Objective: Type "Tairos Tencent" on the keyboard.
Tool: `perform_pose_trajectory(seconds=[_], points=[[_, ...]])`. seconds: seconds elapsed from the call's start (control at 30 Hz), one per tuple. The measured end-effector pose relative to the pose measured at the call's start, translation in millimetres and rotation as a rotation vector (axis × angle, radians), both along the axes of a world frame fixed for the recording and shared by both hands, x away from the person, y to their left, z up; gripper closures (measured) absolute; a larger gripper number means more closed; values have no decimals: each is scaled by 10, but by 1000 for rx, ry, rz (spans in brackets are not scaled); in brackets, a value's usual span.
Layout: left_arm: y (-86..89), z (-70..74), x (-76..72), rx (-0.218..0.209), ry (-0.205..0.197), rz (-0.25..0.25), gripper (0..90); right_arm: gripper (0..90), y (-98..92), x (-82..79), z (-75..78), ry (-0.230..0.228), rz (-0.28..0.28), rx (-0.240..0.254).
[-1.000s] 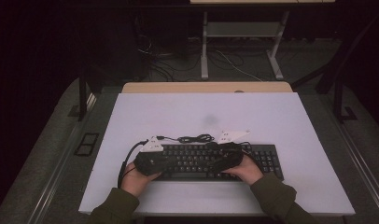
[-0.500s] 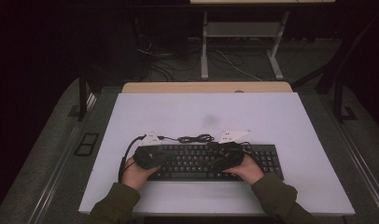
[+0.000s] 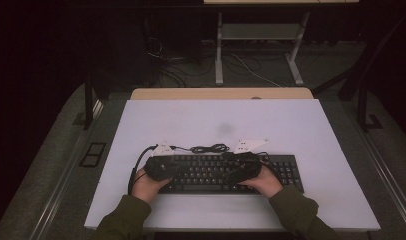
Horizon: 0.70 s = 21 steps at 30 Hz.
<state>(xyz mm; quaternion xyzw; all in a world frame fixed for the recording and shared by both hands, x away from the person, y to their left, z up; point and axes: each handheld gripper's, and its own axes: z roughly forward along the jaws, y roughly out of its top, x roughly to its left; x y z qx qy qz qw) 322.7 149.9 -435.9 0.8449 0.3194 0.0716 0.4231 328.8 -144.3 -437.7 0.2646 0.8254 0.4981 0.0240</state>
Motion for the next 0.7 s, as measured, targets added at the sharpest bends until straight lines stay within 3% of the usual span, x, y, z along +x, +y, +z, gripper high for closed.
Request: perform_pose_trajectory(seconds=[0.27,0.3,0.37,0.7], points=[[0,-9,8,0,4,-1,890,146,1,1,-1,1,-3,0],[4,-11,13,22,7,-10,890,146,1,1,-1,1,-3,0],[0,-20,15,2,15,0,890,146,0,1,-1,1,-5,-1],[-3,-16,15,6,17,2,890,146,-1,2,-1,1,-7,-1]])
